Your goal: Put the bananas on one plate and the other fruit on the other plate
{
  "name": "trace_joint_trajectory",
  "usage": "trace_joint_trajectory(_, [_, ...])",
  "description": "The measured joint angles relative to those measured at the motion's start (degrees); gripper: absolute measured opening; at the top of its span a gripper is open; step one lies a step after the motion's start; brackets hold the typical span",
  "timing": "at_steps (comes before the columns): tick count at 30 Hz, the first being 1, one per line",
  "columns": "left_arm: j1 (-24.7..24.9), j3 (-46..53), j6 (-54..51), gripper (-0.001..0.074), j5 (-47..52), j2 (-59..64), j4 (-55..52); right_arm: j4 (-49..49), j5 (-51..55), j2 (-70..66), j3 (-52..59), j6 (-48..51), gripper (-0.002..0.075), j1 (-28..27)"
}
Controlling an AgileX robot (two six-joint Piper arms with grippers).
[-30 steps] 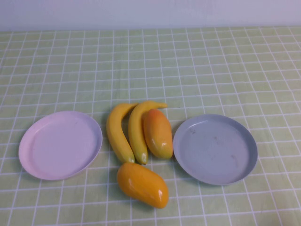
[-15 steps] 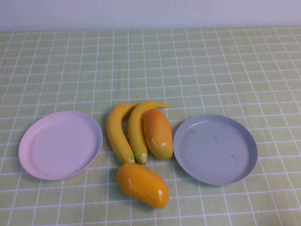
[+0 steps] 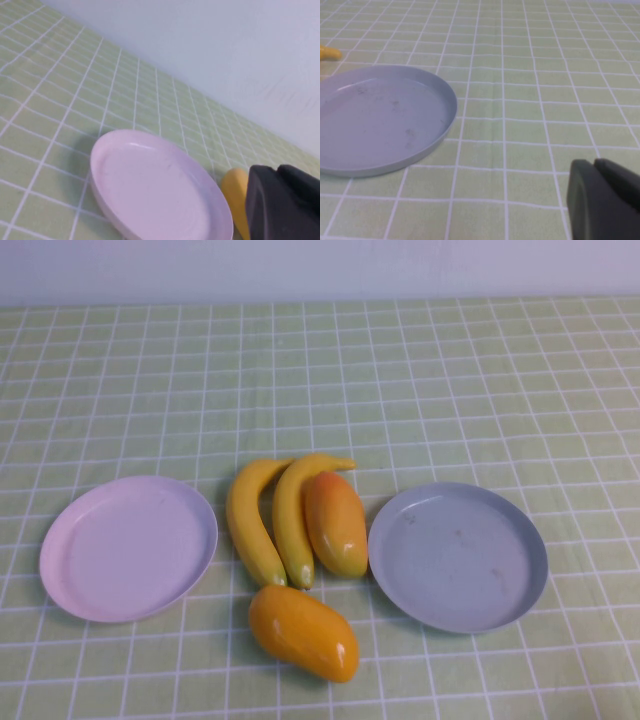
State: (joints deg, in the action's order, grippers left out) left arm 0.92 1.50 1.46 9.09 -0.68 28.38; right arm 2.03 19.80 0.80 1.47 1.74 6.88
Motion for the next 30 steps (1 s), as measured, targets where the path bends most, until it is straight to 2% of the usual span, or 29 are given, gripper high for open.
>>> trace_joint_trajectory(8, [0.0,0.0,0.12,-0.0002,-1.78,0.0,2.87,0.0,0.0,0.0,0.0,0.0,-0.0015,0.0])
trace_joint_trajectory(11, [0.0,-2.38,0.12,-0.0002,3.22,0.53,3.41,0.0,0.0,0.0,0.0,0.0,-0.0015,0.0])
trace_joint_trajectory(16, [0.0,-13.4,-3.47,-0.0002,16.01,9.88,3.49,0.0,0.0,0.0,0.0,0.0,-0.0015,0.0])
trace_joint_trajectory(20, [0.0,-23.25,-14.87,-0.0002,26.81,21.29,3.49,0.0,0.0,0.0,0.0,0.0,-0.0015,0.0])
trace_joint_trajectory(24, [0.0,-30.78,-32.91,-0.0002,36.05,32.92,5.32,0.0,0.0,0.0,0.0,0.0,-0.0015,0.0])
trace_joint_trajectory(30, [0.12,-36.7,-59.56,-0.0002,41.91,48.88,11.94,0.0,0.0,0.0,0.0,0.0,-0.0015,0.0])
